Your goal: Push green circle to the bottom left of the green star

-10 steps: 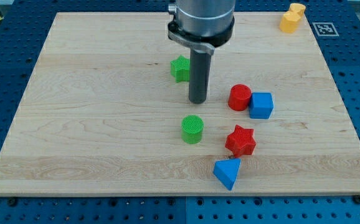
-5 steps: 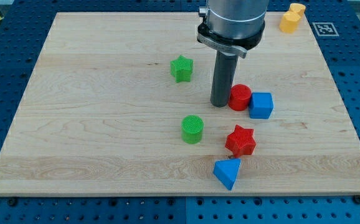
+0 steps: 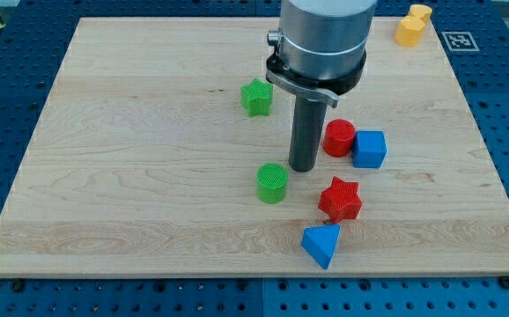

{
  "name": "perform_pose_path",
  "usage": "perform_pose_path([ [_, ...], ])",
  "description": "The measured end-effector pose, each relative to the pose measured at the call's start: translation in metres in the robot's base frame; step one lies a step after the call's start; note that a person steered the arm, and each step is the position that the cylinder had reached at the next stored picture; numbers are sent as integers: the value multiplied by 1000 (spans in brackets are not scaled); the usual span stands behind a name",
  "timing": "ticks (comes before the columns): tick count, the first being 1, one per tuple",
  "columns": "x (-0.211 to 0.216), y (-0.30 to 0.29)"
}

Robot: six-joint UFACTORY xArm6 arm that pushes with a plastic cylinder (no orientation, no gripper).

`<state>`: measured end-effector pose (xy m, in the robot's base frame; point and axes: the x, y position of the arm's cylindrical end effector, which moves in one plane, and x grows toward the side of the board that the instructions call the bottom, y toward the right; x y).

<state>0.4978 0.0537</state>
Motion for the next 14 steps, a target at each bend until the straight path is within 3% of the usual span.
perform_pose_path([
  [5, 55, -29],
  [6, 55, -56],
  [12, 48, -88],
  [14, 18, -97],
])
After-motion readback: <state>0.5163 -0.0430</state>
